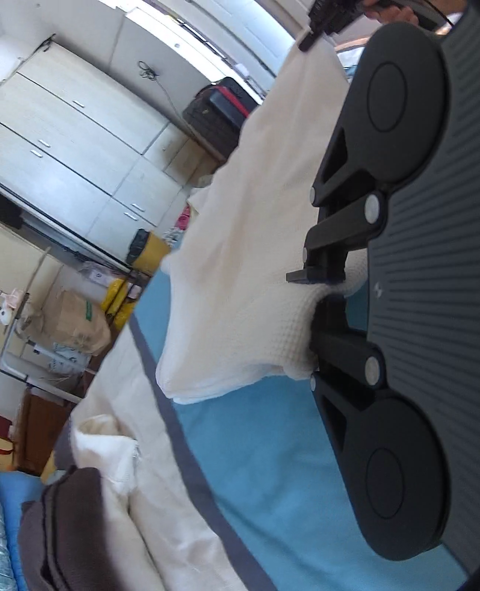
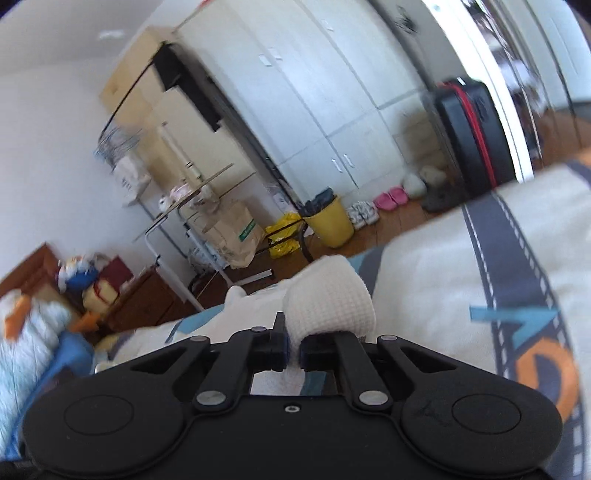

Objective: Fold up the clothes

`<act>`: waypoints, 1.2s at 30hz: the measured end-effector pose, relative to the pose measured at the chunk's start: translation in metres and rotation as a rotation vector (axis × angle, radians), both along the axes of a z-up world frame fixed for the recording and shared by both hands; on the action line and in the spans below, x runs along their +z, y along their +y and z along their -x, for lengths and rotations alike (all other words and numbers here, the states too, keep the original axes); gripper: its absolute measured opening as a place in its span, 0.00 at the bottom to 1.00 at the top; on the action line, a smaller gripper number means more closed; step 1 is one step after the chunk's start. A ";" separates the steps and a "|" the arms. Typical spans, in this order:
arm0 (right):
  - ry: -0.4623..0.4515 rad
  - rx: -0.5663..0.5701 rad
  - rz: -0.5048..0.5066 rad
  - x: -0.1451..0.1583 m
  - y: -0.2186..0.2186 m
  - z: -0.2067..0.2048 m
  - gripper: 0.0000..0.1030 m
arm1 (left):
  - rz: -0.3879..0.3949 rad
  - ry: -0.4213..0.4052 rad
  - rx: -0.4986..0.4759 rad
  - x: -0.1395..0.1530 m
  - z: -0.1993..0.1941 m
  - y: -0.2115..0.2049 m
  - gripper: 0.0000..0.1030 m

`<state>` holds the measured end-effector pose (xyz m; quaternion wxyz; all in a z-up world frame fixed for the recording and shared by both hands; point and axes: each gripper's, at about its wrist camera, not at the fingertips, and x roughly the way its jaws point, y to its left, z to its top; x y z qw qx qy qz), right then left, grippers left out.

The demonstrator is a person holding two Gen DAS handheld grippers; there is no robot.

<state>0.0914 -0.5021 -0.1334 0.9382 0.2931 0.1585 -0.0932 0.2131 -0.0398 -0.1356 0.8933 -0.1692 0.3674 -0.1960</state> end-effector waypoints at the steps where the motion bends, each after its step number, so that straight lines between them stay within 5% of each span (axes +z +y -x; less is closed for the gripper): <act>1: -0.002 0.006 0.001 0.008 0.000 0.007 0.08 | -0.016 0.000 -0.001 0.001 0.005 0.000 0.04; 7: 0.096 -0.027 0.021 0.032 0.017 0.054 0.08 | -0.091 -0.115 -0.012 0.024 0.038 0.005 0.04; 13: 0.292 -0.023 -0.133 0.024 0.038 0.122 0.08 | -0.080 -0.062 -0.001 0.030 0.069 0.033 0.04; 22: 0.320 -0.045 -0.317 -0.015 0.060 0.180 0.08 | -0.123 -0.077 0.005 0.038 0.086 0.035 0.04; 26: 0.314 -0.046 -0.204 0.003 0.075 0.186 0.08 | -0.117 -0.044 -0.028 0.038 0.096 0.045 0.04; 31: 0.476 -0.018 -0.051 -0.006 0.093 0.177 0.09 | -0.225 0.089 -0.030 0.020 0.094 0.040 0.06; 36: 0.508 -0.114 -0.044 -0.003 0.087 0.181 0.30 | -0.211 0.043 -0.035 0.034 0.100 0.043 0.24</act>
